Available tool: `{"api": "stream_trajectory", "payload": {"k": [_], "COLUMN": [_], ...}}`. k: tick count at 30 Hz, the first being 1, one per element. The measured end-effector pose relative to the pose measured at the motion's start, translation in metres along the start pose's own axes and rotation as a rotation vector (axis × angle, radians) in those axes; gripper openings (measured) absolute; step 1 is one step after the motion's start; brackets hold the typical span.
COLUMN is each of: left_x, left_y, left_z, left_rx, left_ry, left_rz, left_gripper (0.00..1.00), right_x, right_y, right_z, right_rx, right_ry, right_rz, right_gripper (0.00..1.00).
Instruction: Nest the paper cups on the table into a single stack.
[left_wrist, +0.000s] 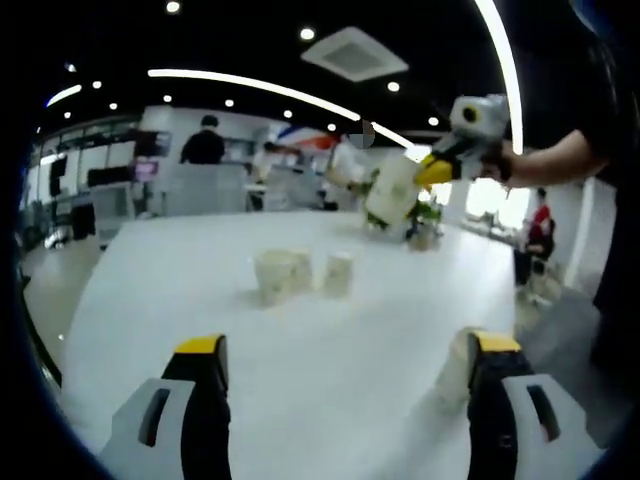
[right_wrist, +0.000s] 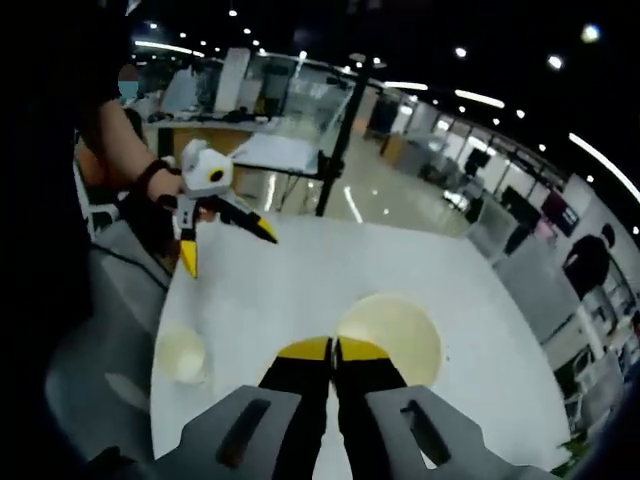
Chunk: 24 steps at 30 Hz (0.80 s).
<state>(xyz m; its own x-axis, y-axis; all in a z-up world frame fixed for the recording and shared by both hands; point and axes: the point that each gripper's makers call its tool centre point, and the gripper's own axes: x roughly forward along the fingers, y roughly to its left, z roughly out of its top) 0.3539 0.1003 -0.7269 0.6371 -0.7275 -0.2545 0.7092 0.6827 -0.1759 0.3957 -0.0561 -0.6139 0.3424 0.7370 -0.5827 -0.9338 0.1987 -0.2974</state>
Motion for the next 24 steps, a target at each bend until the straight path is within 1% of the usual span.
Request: {"api": "stream_trajectory", "payload": {"k": [3,5,7,12,18,22,24], "left_x": [0.0,0.001,0.001,0.002,0.003,0.002,0.002], "left_y": [-0.001,-0.002,-0.002,-0.002,-0.005,-0.004,-0.004], "left_z": [0.0,0.002,0.003,0.002,0.003,0.003,0.004], "left_rx": [0.0,-0.001,0.002,0.004,0.007,0.005,0.0], "left_ry": [0.002,-0.009,-0.009,-0.006,-0.002,-0.002,-0.006], "left_rz": [-0.003,-0.006,-0.006,-0.006,-0.012,-0.009,-0.005], "left_gripper": [0.98,0.98,0.97,0.97,0.97,0.97,0.97], "right_x": [-0.009,-0.015,-0.02,-0.022,-0.018,-0.014,-0.012], "right_y": [0.009,0.017,0.026,0.046,0.073,0.09,0.099], "right_z": [0.008,0.015,0.021,0.026,0.022,0.015,0.011], "right_rx": [-0.005,0.004,-0.009,-0.02,-0.02,-0.033,-0.026], "right_ry": [-0.012,-0.029,-0.034,-0.038,-0.031,-0.012,-0.005], "right_rz": [0.006,0.018,0.025,0.059,0.1,0.14,0.158], "right_gripper": [0.0,0.0,0.0,0.0,0.0,0.0,0.0]}}
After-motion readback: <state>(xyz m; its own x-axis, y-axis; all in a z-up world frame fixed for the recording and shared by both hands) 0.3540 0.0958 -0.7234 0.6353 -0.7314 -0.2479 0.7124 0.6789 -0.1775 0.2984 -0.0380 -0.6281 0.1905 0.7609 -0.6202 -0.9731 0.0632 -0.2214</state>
